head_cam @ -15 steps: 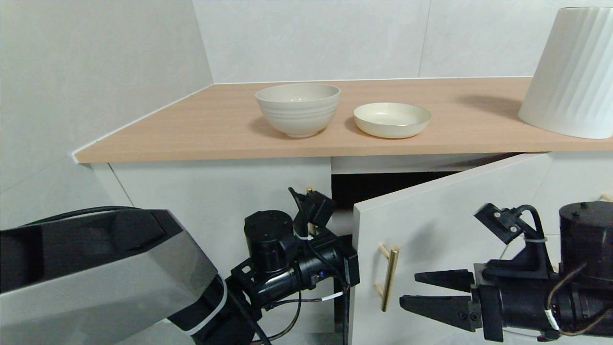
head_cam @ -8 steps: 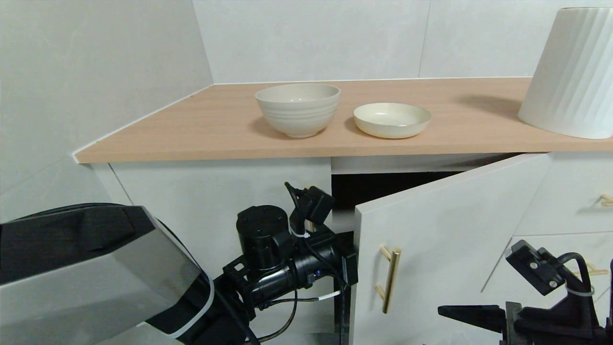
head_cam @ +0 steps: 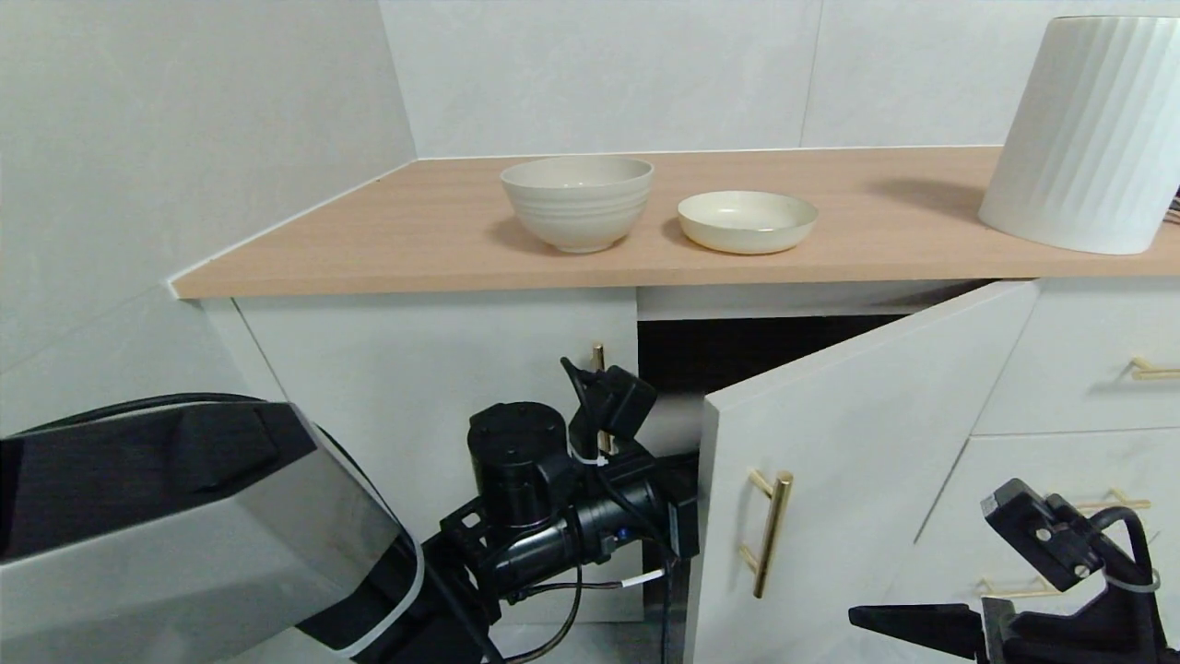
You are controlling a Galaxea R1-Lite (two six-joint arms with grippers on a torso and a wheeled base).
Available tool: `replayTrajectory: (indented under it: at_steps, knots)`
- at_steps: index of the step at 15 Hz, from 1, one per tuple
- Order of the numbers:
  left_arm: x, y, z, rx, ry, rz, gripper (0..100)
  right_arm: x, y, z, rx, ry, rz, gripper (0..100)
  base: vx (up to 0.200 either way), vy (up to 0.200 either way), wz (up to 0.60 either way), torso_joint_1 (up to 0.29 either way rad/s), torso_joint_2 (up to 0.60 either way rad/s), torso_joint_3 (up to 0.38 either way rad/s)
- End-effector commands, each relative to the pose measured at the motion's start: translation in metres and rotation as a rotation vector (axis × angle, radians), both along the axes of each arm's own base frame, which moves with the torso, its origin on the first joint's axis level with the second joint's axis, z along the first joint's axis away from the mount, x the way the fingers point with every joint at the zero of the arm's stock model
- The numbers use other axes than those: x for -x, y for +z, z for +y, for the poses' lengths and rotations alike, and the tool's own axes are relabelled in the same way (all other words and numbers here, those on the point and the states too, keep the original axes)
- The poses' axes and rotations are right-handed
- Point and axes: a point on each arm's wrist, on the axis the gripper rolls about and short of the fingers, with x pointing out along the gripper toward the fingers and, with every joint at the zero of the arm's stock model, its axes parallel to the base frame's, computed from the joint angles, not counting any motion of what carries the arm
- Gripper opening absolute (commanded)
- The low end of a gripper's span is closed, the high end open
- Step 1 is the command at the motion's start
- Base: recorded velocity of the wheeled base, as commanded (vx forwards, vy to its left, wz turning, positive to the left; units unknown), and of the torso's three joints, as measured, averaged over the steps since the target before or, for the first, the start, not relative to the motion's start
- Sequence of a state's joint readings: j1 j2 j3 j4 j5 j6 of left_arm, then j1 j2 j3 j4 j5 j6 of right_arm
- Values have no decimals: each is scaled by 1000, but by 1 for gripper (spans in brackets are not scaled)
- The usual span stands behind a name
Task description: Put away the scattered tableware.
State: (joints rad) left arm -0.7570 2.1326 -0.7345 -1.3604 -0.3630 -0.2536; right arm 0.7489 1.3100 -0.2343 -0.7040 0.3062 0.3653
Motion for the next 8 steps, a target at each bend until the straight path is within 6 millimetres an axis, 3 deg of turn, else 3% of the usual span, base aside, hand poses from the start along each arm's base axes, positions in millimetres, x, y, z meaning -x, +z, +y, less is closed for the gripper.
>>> replayTrajectory:
  at_steps: [1, 3, 8]
  knots:
    - [-2, -2, 0, -1, 3, 3, 0, 1, -1, 1, 4, 8, 4, 100, -200, 0, 0, 2, 2, 7]
    - [-4, -4, -3, 0, 2, 4, 0, 2, -1, 2, 3, 16, 3, 100, -200, 0, 0, 7, 5, 2]
    - [-17, -18, -15, 4, 8, 3, 0, 3, 0, 1, 2, 12, -2, 100, 0, 0, 0, 0, 0, 0]
